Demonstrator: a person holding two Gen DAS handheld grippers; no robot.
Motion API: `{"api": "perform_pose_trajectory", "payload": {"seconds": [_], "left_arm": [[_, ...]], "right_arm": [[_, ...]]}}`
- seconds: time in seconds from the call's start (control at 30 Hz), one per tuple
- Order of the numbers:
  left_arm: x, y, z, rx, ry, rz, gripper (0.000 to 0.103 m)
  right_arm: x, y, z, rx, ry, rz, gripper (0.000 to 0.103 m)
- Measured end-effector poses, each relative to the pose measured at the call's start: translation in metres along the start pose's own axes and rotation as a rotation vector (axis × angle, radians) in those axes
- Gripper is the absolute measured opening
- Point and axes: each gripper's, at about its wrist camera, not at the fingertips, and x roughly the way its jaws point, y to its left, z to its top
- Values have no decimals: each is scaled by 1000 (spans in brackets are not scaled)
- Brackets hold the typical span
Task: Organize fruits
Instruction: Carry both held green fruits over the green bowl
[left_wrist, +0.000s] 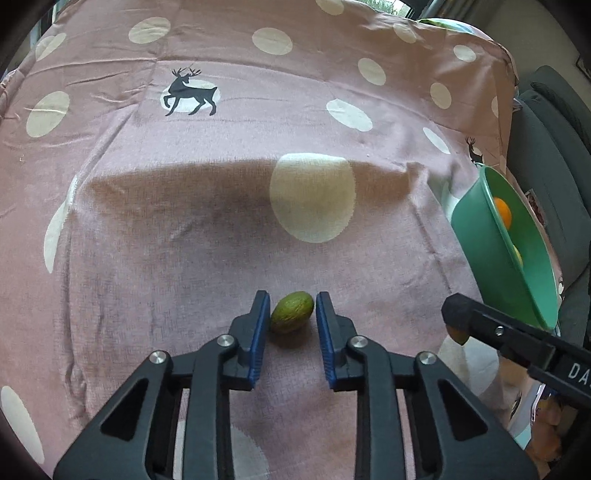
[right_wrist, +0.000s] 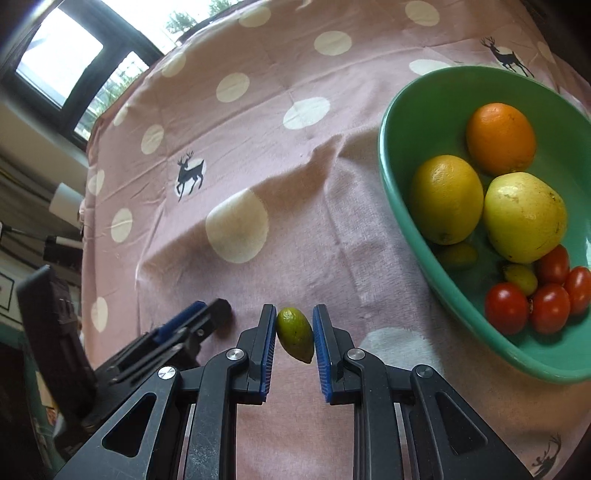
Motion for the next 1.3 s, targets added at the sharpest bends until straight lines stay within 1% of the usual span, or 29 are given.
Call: {"api": "perform_pose_trajectory", "payload": {"seconds": [0.17, 0.27, 0.4, 0.5, 0.63, 0.8, 0.9, 1.0, 1.1, 1.2, 1.3], "left_arm": [[0, -1, -3, -2, -11, 10, 22], [-3, -4, -5, -33, -4, 14, 21], [-25, -23, -7, 0, -63, 9, 21], [-45, -39, -7, 21, -123, -26, 21], [-68, -72, -7, 62, -205, -73, 21], [-82, -110, -9, 123, -260, -109, 21], [-81, -129, -8, 149, -267, -126, 21], [-76, -141, -9, 163, -257, -152, 21], [-67, -154, -9, 169, -239, -173, 21], [-59, -167, -8, 189, -234, -183, 21], [-51, -174, -7, 192, -215, -228, 21]], "right_arm": [[-1, 1, 1, 3, -5, 8, 22], [-1, 0, 1, 5, -1, 3, 22], [-10, -1, 1, 10, -24, 17, 22], [-24, -5, 1, 17, -69, 35, 22], [-49, -18, 2, 53, -149, 47, 22], [-85, -48, 2, 113, -266, 52, 22], [-103, -68, 1, 157, -324, 28, 22], [-114, -85, 1, 192, -366, 3, 22], [-119, -98, 1, 220, -383, -4, 22], [-122, -108, 2, 239, -395, -39, 22], [-124, -115, 2, 248, -403, -44, 22]]}}
